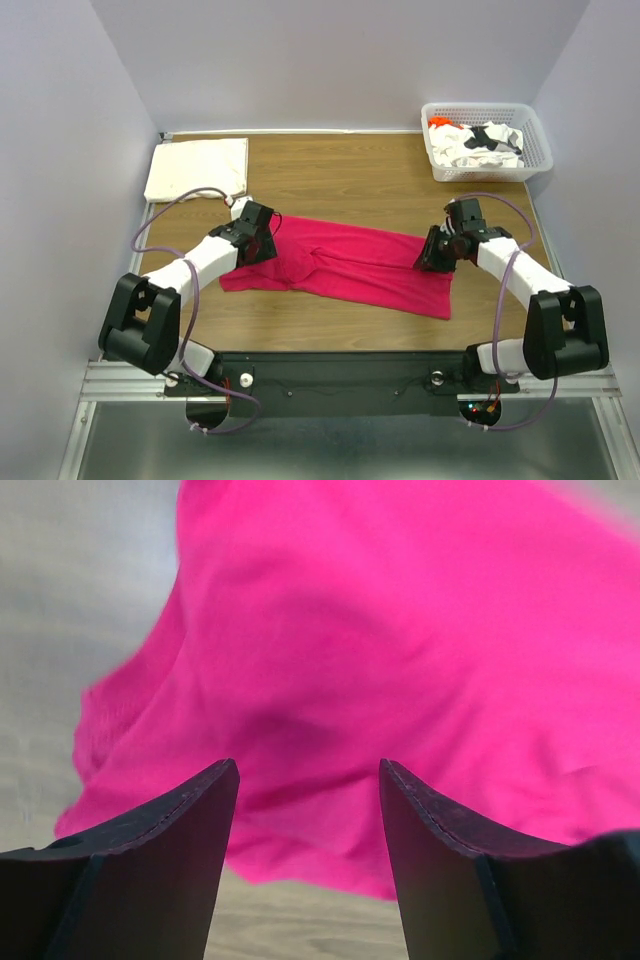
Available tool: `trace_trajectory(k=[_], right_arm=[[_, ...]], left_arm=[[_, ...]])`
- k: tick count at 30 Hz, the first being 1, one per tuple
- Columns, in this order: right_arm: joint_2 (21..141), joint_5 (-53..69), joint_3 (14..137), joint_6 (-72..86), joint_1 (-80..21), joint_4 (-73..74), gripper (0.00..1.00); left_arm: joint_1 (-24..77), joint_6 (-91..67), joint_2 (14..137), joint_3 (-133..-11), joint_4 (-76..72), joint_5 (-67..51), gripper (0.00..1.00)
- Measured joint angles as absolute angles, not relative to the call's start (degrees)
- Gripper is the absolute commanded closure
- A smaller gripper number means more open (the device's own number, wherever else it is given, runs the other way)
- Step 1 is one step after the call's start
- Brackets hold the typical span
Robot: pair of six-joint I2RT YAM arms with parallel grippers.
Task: Fold and stack the t-shirts
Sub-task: Fold the tshirt
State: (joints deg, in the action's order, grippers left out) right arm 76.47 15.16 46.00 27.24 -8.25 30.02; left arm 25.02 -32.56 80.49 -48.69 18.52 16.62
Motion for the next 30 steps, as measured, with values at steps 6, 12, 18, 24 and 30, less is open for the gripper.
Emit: trace_trajectory(k=[6, 12, 18, 24, 30], right_arm=[[78.26, 17.63, 42.48, 27.09, -8.27, 30.87, 0.68], [78.46, 17.91, 42.37, 26.57, -8.34, 30.87, 0.68], [78.54, 17.91, 42.24, 26.3, -8.34, 30.83, 0.68], [79.22, 17.87, 42.24, 25.74, -8.34, 30.83, 0.68], [79.24, 17.47, 42.17, 25.47, -8.36, 30.76, 0.68]], left_arm=[[24.99, -34.3, 81.03, -46.26, 19.68, 16.51, 0.3], [25.02, -35.55, 81.03, -46.26, 19.44, 15.38, 0.23], [25.15, -36.77, 81.36, -47.11, 19.35, 14.13, 0.2], [27.81, -38.02, 85.47, -50.81, 19.49, 14.81, 0.24], [28.64, -39.42, 87.99, -50.74, 21.56, 17.8, 0.27]])
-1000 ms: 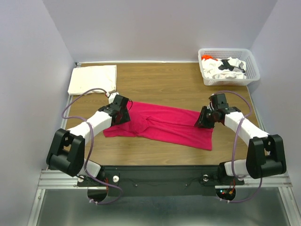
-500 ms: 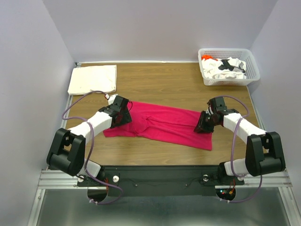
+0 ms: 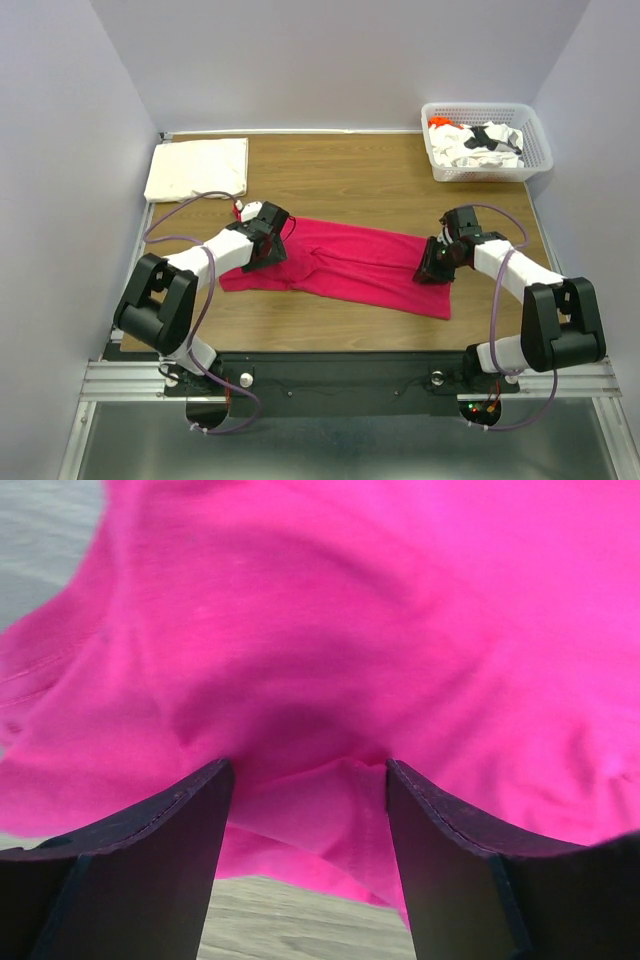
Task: Fold and stack the t-shirts
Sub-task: Fold the tshirt
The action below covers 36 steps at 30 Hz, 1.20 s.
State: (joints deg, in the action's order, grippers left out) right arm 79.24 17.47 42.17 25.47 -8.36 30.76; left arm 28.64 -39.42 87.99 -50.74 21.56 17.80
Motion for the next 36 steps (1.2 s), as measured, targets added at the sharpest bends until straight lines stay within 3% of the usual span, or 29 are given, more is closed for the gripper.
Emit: trace_trajectory(k=[17, 29, 33, 36], right_arm=[[79.07, 8.58, 39.05, 31.09, -8.27, 30.44, 0.68], [77.14, 7.05, 40.36, 27.94, -7.94, 32.12, 0.68], [75.99, 8.86, 41.04, 27.57, -7.97, 32.6, 0.68], [75.2, 10.26, 41.08, 27.4, -7.97, 32.71, 0.68]], left_arm=[[20.78, -39.13, 86.83, -46.5, 20.71, 21.3, 0.27], [19.0, -36.05, 84.68, -50.72, 21.96, 21.91, 0.24], [19.0, -37.58, 79.33, -50.59, 23.79, 22.94, 0.28], [18.98, -38.92, 77.97, -49.36, 23.59, 23.2, 0.38]])
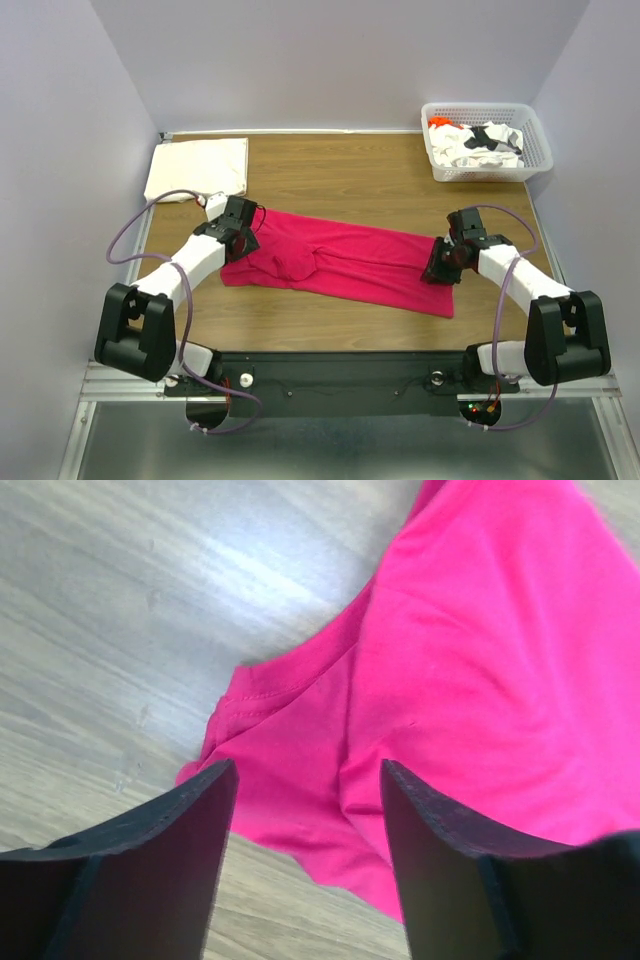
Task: Fold and stack the t-shirts
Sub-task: Fold the tshirt
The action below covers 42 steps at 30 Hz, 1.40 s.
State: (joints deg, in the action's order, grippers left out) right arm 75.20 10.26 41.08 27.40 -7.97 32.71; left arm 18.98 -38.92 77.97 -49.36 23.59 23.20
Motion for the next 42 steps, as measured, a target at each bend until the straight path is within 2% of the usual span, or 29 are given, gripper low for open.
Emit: trace_trajectory(k=[2, 4, 20, 28, 32, 33, 34, 38, 40, 42], right_arm=[[75.13, 11.29, 41.08, 27.4, -7.97, 32.97, 0.68], [75.16, 11.92, 41.08, 27.49, -7.97, 33.23, 0.68], [78.63, 5.48, 39.72, 32.97, -3.97, 33.95, 0.68], [76.38, 2.81, 39.66, 31.31, -3.7, 34.76, 0.68], [74.22, 3.66, 44.1, 27.79, -5.98, 36.29, 0.68], [73.89, 4.14, 47.03, 27.09, -7.97, 36.25, 0.68], [73.89, 3.92, 48.71, 26.7, -9.63, 35.99, 0.68], [78.06, 6.92, 58.61, 25.17, -22.26, 31.27, 0.69], [82.87, 8.54, 63.18, 24.27, -28.01, 28.86, 0.68], [88.2, 10.44, 67.42, 23.42, -32.32, 25.71, 0.68]], left_arm=[[18.81, -39.57, 78.35, -47.81, 23.44, 22.63, 0.46], [18.44, -39.97, 79.33, -46.5, 23.38, 21.82, 0.49], [13.52, -37.69, 84.71, -43.68, 20.36, 22.35, 0.49], [12.23, -34.22, 86.3, -46.87, 21.08, 23.2, 0.26], [12.23, -32.49, 83.59, -48.62, 21.39, 22.98, 0.2], [12.23, -32.32, 82.52, -48.88, 21.5, 23.0, 0.19], [12.19, -31.99, 80.93, -49.19, 21.54, 22.98, 0.11], [11.92, -31.14, 74.08, -49.95, 21.39, 23.35, 0.09], [11.86, -30.74, 70.85, -49.78, 21.06, 23.97, 0.04], [11.73, -30.35, 67.72, -48.82, 19.88, 24.62, 0.04]])
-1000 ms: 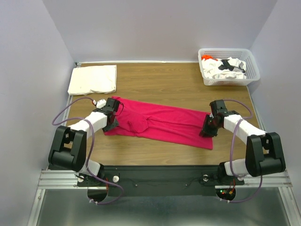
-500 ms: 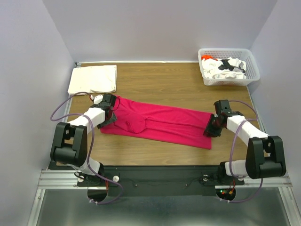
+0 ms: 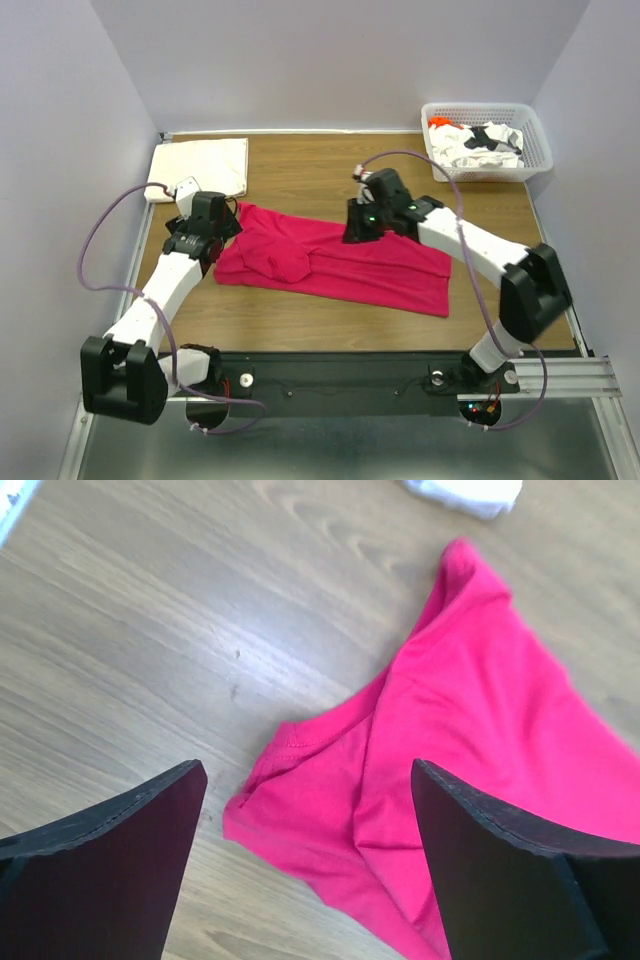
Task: Fold and stack the t-shirts
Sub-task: Fold the tshirt
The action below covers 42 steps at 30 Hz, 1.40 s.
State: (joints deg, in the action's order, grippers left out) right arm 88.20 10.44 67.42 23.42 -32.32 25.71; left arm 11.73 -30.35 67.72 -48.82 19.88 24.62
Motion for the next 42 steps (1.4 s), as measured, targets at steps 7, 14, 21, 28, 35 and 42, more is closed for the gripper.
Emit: trace_trajectory(k=[7, 14, 21, 28, 35, 42], right_arm=[[107.11, 16.93, 81.97, 21.52, -41.71, 20.95, 0.68], [121.34, 21.52, 94.98, 20.84, -46.33, 18.5, 0.68], [129.27, 23.94, 100.99, 20.93, -49.04, 18.33, 0.68], [131.66, 24.16, 101.97, 20.93, -49.91, 18.39, 0.74], [131.66, 24.16, 103.48, 20.32, -49.95, 18.48, 0.99], [131.87, 24.51, 107.63, 16.75, -49.98, 18.48, 0.99]], left_arm=[[11.11, -29.19, 59.05, -41.17, 17.37, 27.0, 0.04], [11.11, -28.77, 54.72, -39.4, 16.05, 27.64, 0.05], [11.11, -28.49, 52.75, -38.7, 13.21, 29.04, 0.05], [11.11, -28.08, 52.75, -38.7, 12.34, 29.36, 0.06], [11.11, -27.68, 52.75, -38.68, 11.75, 29.12, 0.06], [11.11, -27.46, 52.75, -38.57, 11.7, 28.95, 0.06]])
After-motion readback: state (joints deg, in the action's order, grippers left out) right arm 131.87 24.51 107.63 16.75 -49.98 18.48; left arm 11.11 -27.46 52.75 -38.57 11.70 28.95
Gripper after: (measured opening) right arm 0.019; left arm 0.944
